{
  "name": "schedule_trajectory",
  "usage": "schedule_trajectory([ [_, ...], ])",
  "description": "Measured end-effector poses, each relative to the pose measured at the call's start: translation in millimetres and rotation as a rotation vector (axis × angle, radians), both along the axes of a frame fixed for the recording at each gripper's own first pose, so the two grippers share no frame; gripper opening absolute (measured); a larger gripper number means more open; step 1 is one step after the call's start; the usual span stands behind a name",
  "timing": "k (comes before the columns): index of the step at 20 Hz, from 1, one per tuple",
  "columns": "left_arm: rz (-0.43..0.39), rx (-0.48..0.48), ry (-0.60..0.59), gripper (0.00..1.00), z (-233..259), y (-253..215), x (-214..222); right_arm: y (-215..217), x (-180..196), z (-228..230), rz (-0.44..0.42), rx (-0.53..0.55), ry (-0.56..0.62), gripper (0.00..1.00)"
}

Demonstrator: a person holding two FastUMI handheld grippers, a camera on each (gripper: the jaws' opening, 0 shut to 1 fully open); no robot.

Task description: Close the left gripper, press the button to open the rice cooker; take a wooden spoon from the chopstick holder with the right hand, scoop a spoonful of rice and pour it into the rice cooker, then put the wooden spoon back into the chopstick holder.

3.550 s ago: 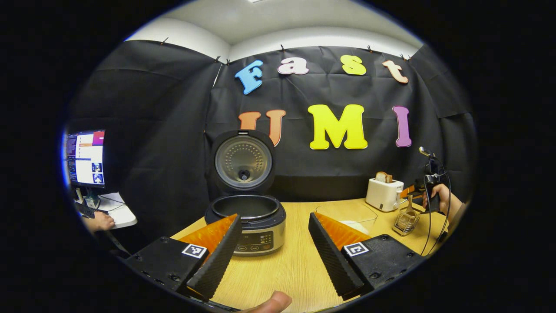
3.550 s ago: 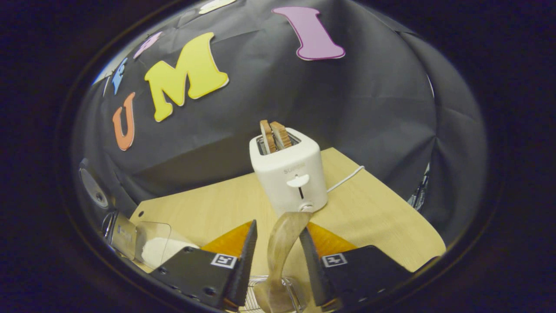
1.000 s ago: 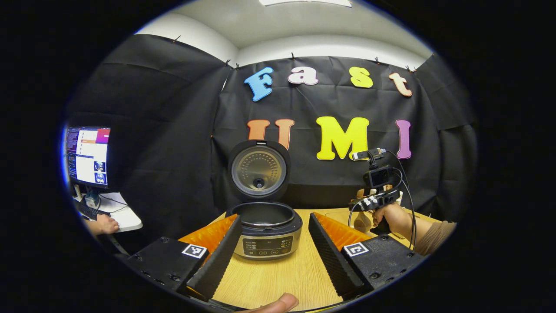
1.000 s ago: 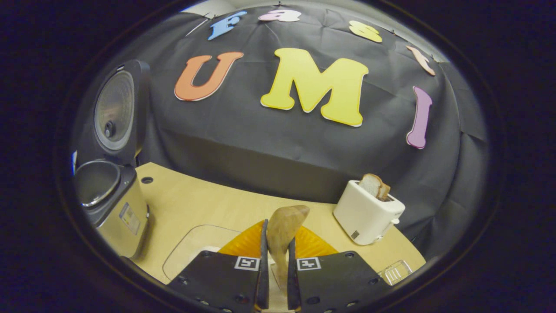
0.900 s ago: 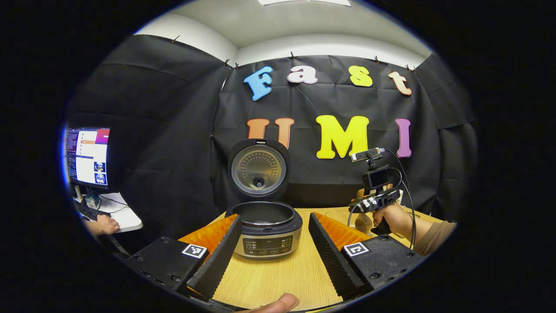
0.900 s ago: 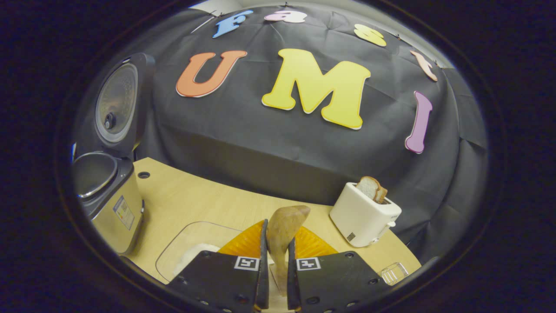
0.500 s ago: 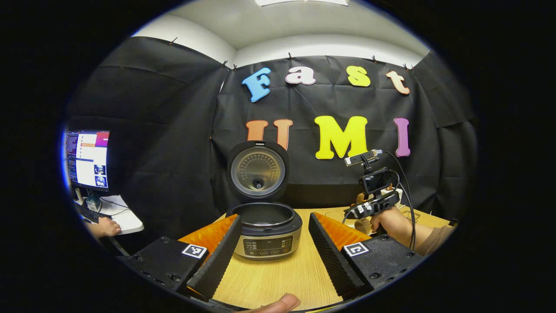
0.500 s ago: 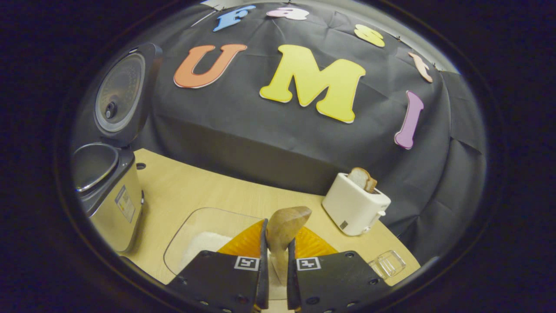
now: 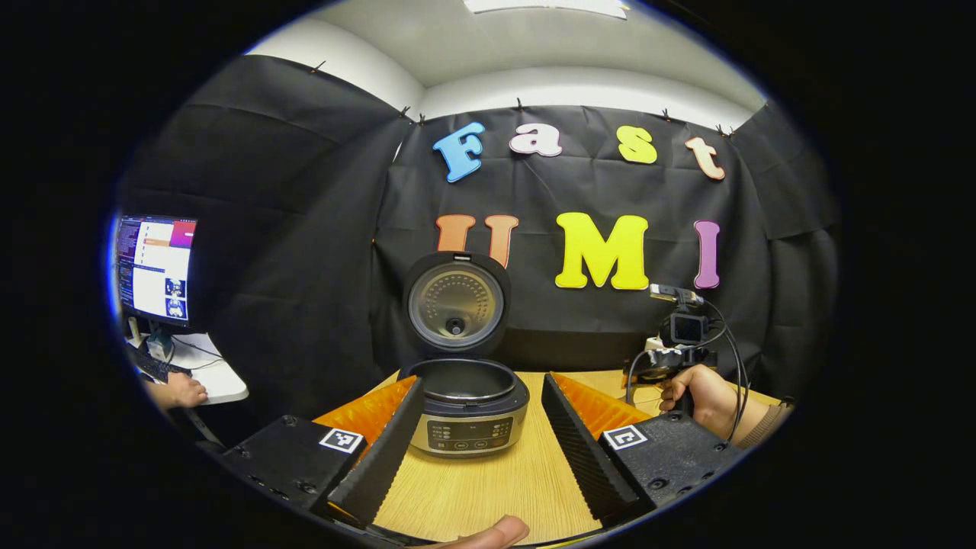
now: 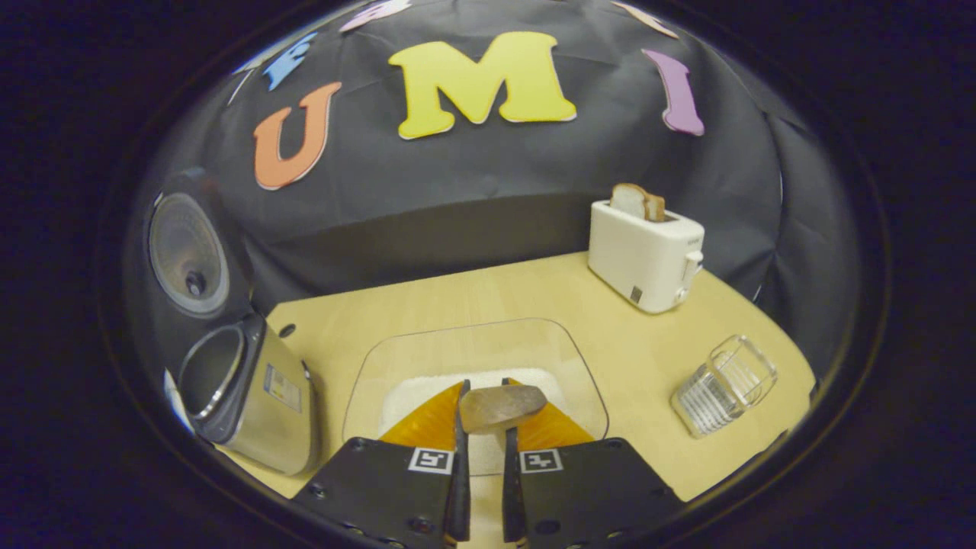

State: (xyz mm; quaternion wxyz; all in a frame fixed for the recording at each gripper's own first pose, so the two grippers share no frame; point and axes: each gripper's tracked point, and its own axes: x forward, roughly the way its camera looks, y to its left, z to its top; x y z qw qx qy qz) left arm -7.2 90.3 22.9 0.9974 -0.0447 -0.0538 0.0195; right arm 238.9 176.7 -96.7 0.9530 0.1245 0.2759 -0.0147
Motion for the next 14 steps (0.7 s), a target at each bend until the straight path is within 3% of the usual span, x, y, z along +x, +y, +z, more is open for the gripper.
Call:
schedule_trajectory([
  [1,-0.002,-0.003,0.001,0.98,0,0,2,5,-2,0,0.013,0.073,0.023,0.17],
  [10,-0.012,0.021,0.031,0.98,-10,-10,10,-11,-4,-8,0.005,0.286,0.035,0.17],
  [14,-0.030,0.000,0.029,0.98,-11,-17,16,-18,2,-18,0.051,0.360,0.079,0.17],
])
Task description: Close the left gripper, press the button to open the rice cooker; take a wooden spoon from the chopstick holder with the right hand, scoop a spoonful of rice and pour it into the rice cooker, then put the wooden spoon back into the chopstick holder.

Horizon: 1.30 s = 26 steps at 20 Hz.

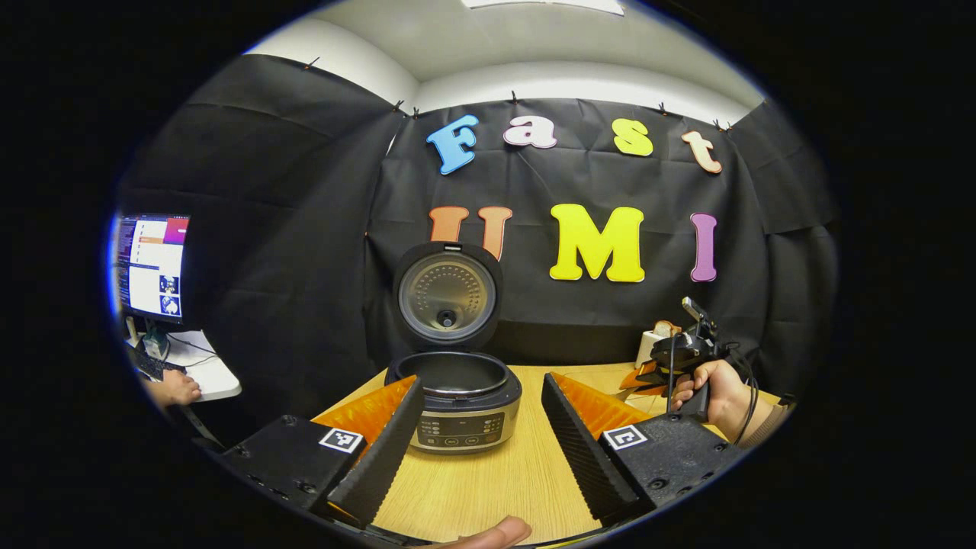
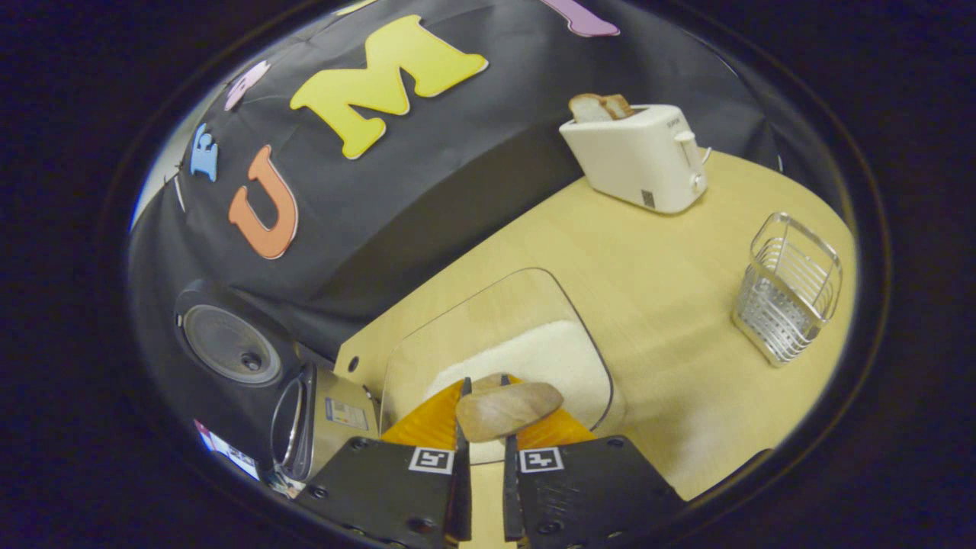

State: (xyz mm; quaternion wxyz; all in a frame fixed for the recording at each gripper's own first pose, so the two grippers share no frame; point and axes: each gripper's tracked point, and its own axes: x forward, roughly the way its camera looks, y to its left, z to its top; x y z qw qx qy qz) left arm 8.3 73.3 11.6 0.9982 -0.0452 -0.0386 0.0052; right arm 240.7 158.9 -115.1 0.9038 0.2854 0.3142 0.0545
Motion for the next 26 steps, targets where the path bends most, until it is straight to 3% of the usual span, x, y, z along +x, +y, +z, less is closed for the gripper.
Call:
schedule_trajectory([
  [7,0.020,0.002,0.043,0.98,-12,4,7,-4,8,-1,-0.007,0.123,0.046,0.15],
  [11,0.018,-0.003,0.039,1.00,-10,1,8,-7,9,1,-0.026,0.158,0.058,0.08],
  [17,0.009,0.007,0.044,0.98,-12,-4,9,4,12,4,-0.004,0.396,0.131,0.08],
  [21,0.015,0.001,0.048,0.98,-14,-1,11,3,15,3,-0.042,0.460,0.173,0.08],
  [24,0.019,0.002,0.053,0.98,-16,1,12,4,16,6,-0.062,0.638,0.220,0.08],
  [26,0.028,0.002,0.056,0.98,-17,4,13,1,17,7,-0.079,0.675,0.226,0.08],
])
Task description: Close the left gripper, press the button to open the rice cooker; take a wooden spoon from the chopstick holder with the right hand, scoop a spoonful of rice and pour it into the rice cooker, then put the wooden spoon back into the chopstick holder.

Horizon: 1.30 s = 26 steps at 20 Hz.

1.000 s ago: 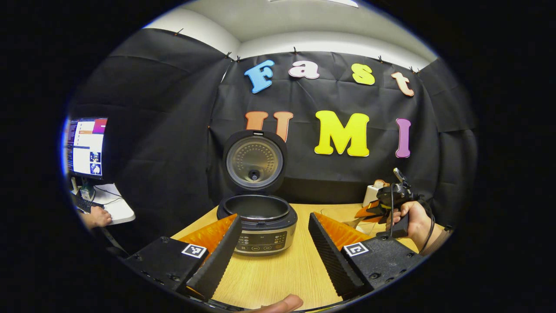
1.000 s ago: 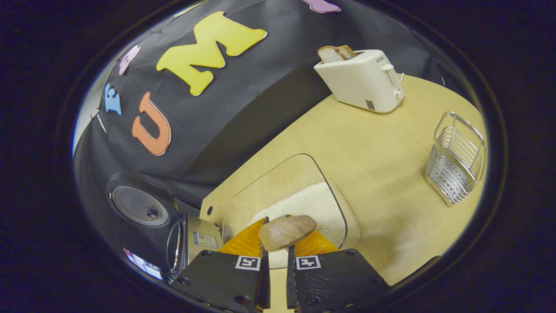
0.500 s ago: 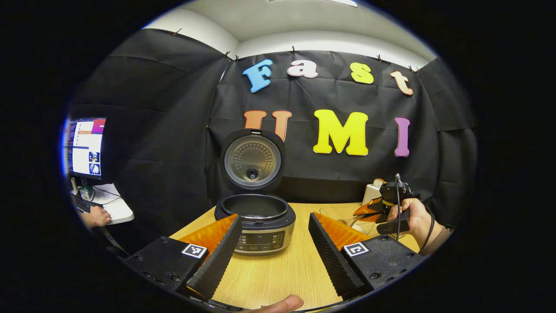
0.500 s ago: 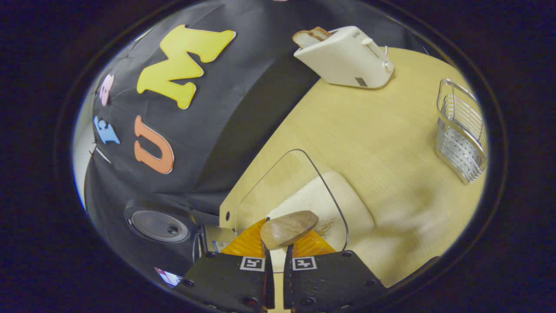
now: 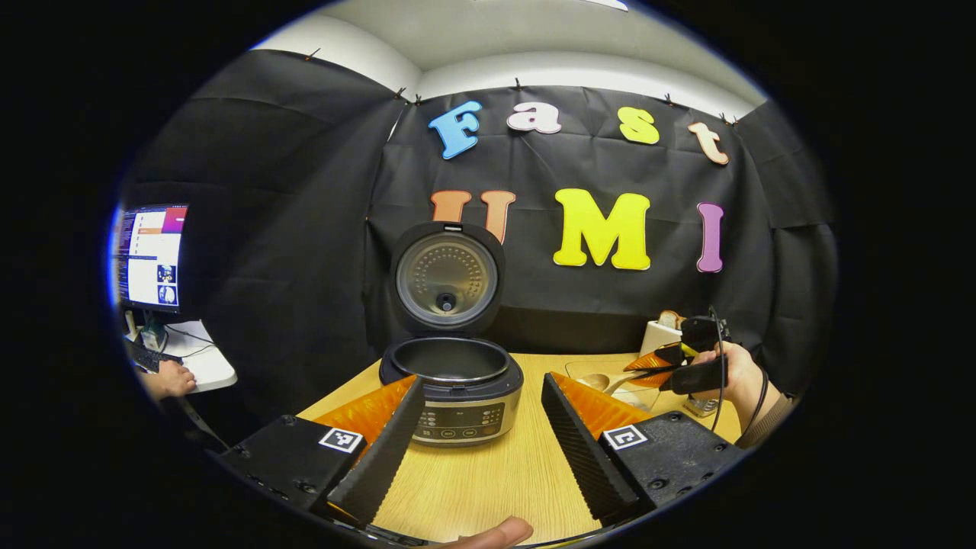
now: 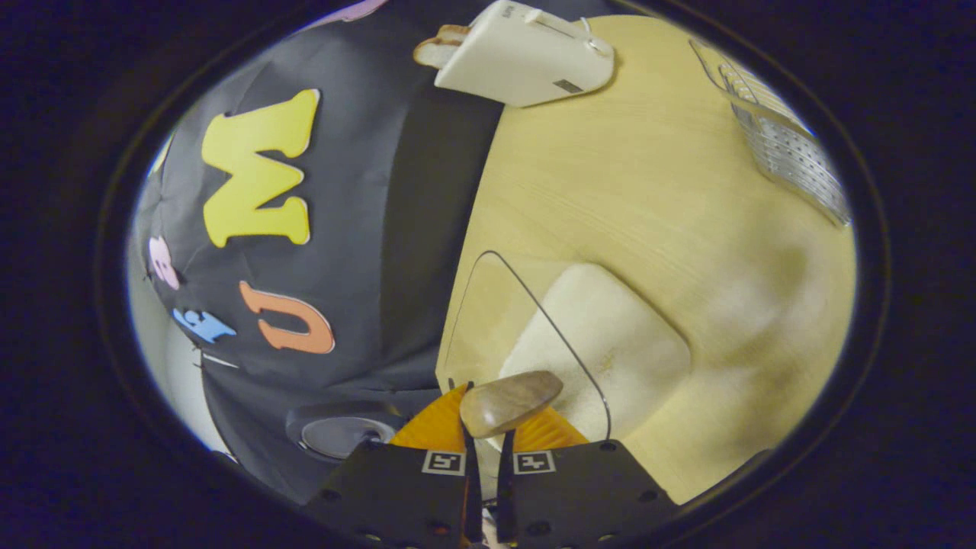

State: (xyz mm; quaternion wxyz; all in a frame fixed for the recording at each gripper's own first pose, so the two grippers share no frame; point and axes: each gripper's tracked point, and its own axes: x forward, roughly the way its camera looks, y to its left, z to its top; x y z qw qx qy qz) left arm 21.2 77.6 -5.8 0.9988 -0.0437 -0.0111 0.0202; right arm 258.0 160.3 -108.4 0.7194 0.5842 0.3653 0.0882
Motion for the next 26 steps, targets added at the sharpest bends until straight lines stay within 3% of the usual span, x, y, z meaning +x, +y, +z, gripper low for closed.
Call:
schedule_trajectory([
  [7,0.016,-0.010,0.002,0.98,0,7,1,-21,-1,5,-0.089,0.090,0.015,0.08],
  [12,0.026,-0.006,0.004,0.98,0,8,0,-26,-6,26,-0.147,0.280,-0.008,0.08],
  [18,0.033,0.003,-0.006,0.98,4,9,-4,-37,-14,55,-0.161,0.418,-0.042,0.08],
  [26,0.049,0.010,-0.016,0.98,7,17,-9,-13,-15,72,-0.122,0.417,-0.043,0.08],
])
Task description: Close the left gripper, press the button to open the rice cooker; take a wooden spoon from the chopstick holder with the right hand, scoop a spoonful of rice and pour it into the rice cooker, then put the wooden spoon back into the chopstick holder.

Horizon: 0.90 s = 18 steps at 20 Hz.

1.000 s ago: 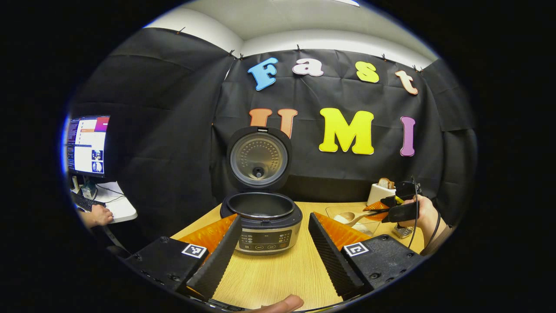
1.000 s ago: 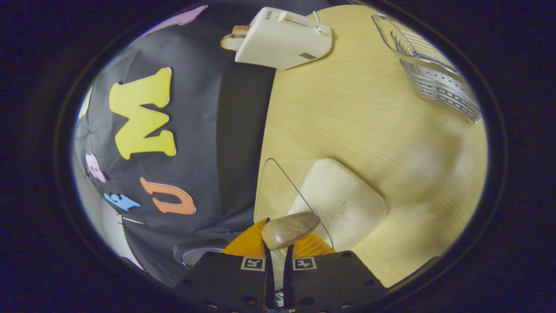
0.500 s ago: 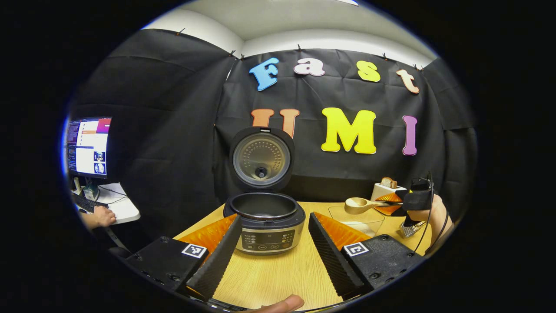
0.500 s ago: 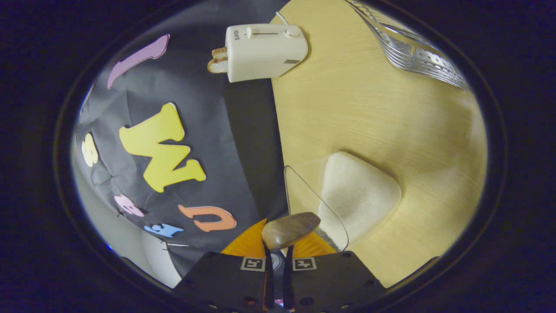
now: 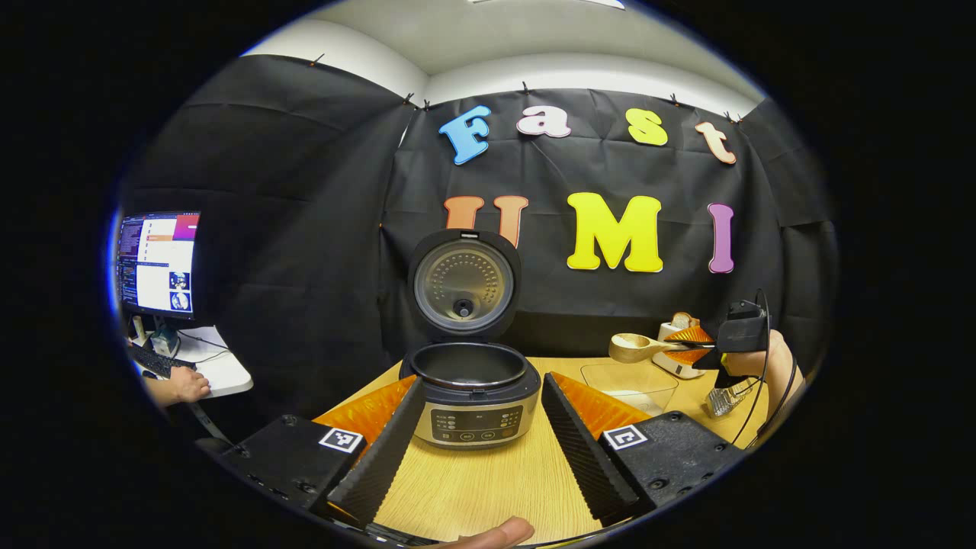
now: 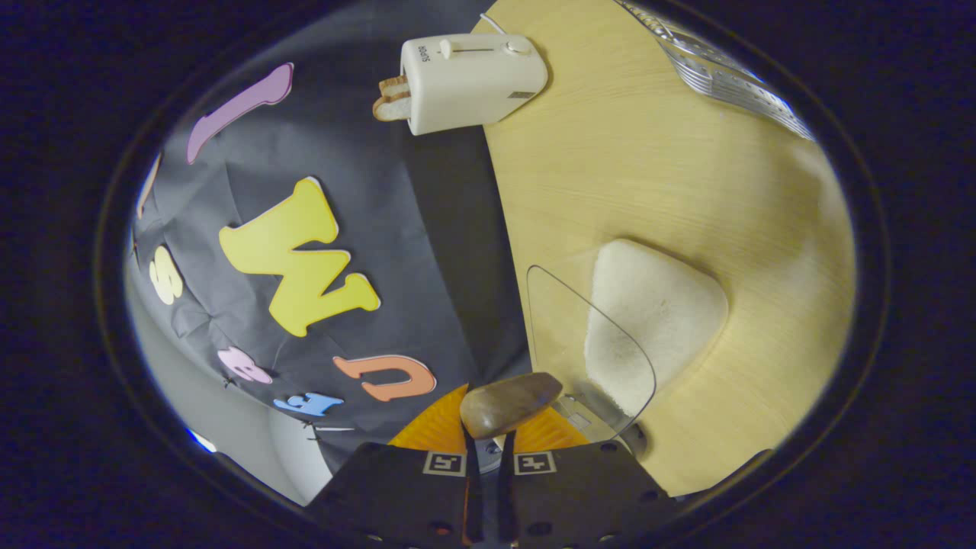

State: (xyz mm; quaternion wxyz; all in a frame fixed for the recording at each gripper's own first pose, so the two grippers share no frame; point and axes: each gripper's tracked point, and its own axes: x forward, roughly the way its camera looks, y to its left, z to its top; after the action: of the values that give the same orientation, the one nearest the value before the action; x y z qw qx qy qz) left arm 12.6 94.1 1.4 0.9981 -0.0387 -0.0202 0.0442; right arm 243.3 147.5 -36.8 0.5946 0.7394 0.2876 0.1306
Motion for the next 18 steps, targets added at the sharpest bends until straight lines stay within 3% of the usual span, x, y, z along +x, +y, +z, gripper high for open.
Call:
schedule_trajectory([
  [5,0.022,-0.029,-0.003,0.98,1,16,-3,30,-6,28,0.037,0.021,-0.030,0.08],
  [18,0.059,-0.063,-0.016,0.96,4,47,-14,142,-28,45,0.178,-0.070,-0.056,0.08],
])
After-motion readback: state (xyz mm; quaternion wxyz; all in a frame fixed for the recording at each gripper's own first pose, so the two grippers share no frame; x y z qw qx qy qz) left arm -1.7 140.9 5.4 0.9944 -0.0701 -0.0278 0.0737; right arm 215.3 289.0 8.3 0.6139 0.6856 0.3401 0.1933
